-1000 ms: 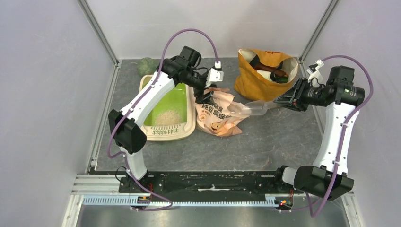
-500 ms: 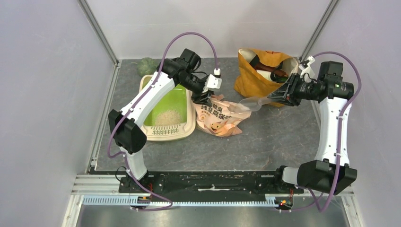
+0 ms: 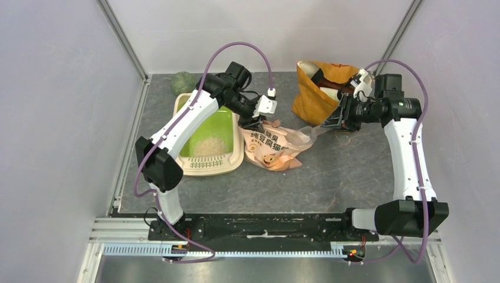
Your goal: Fill the litter box with clean litter
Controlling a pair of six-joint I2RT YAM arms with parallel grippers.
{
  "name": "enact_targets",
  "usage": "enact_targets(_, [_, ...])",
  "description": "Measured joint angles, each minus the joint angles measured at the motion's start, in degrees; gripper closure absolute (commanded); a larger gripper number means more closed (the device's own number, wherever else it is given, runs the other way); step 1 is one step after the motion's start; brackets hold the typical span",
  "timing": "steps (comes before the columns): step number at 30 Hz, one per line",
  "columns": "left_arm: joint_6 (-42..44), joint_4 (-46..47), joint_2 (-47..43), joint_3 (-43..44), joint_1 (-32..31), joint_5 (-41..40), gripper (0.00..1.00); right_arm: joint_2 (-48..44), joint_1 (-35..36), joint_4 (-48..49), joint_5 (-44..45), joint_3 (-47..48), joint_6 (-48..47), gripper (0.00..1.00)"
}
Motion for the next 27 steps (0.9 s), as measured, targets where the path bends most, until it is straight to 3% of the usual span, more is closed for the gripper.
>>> enact_targets(5, [-0.13,0.74,-0.02,0.0,-0.04,-0.02,0.81,0.66,3.13,1.42,4.22,-3.17,-0.59,1.0])
enact_targets(12, [-0.17,1.31,-0.24,0.0,-1.05,-1.66,0.98,3.13,11.61,8.41,8.7,-7.8,1.7,1.0])
enact_targets(20, [-0.13,1.6,-0.74,-0.2,-1.53,-3.3,0.98,4.13,17.84,12.96,14.53,-8.57,3.98,1.0])
enact_targets(27, [-0.13,2.14,-0.76,-0.46,-1.6,-3.63,0.98,4.26,22.27,25.99,14.27,-17.59,8.92,1.0])
